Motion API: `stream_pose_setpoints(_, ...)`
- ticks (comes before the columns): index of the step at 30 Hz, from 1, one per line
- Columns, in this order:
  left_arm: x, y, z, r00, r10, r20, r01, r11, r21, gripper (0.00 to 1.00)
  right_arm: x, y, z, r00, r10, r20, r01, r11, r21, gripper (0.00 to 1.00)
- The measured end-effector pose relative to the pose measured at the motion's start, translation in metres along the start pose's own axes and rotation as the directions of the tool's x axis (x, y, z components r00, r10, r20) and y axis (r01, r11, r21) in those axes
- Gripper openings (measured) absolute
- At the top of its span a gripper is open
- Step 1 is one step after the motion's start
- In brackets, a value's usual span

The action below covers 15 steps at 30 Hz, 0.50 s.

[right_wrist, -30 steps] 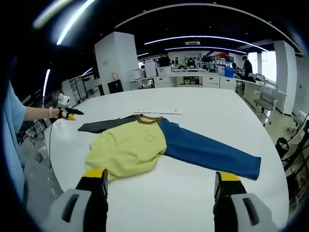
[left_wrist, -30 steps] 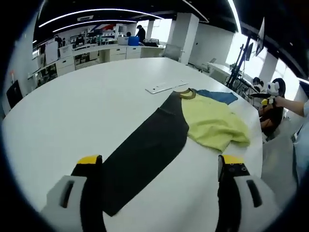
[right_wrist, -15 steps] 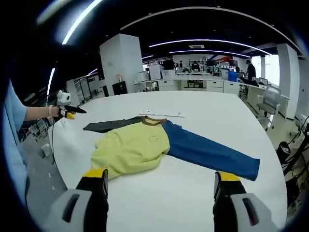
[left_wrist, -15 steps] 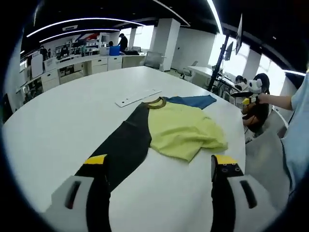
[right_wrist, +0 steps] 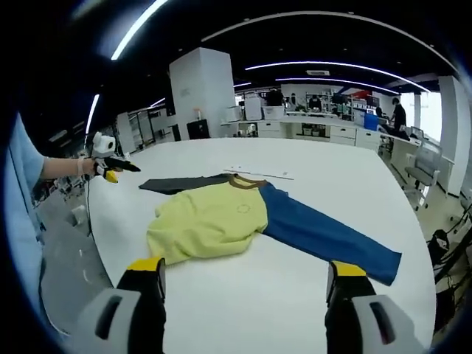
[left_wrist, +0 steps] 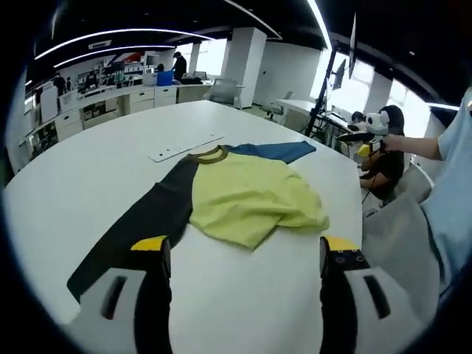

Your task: Fold the garment on the visible template until the final outline fits inside the template.

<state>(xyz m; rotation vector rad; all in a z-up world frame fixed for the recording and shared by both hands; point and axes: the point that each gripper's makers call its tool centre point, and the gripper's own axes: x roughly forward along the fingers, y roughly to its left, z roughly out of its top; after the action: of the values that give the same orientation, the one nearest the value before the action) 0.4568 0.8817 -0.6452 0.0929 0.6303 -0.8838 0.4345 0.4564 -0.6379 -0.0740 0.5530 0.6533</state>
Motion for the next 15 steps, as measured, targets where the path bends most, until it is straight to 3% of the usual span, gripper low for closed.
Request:
stream_pose_setpoints(10, 0.01, -0.028, -0.001, 1.0, 0.009, 0.0, -0.009, 1.0, 0.012, 0.75, 0.006, -0.004, 0.001, 0.999, 0.048, -0.002, -0.048, 0.998, -0.05, 0.89)
stream_pose_setpoints(15, 0.028, -0.047, -0.004, 1.0, 0.013, -0.003, -0.013, 0.999, 0.044, 0.68, 0.019, 0.007, 0.001, 0.994, 0.104, -0.018, -0.105, 0.986, -0.132, 0.75)
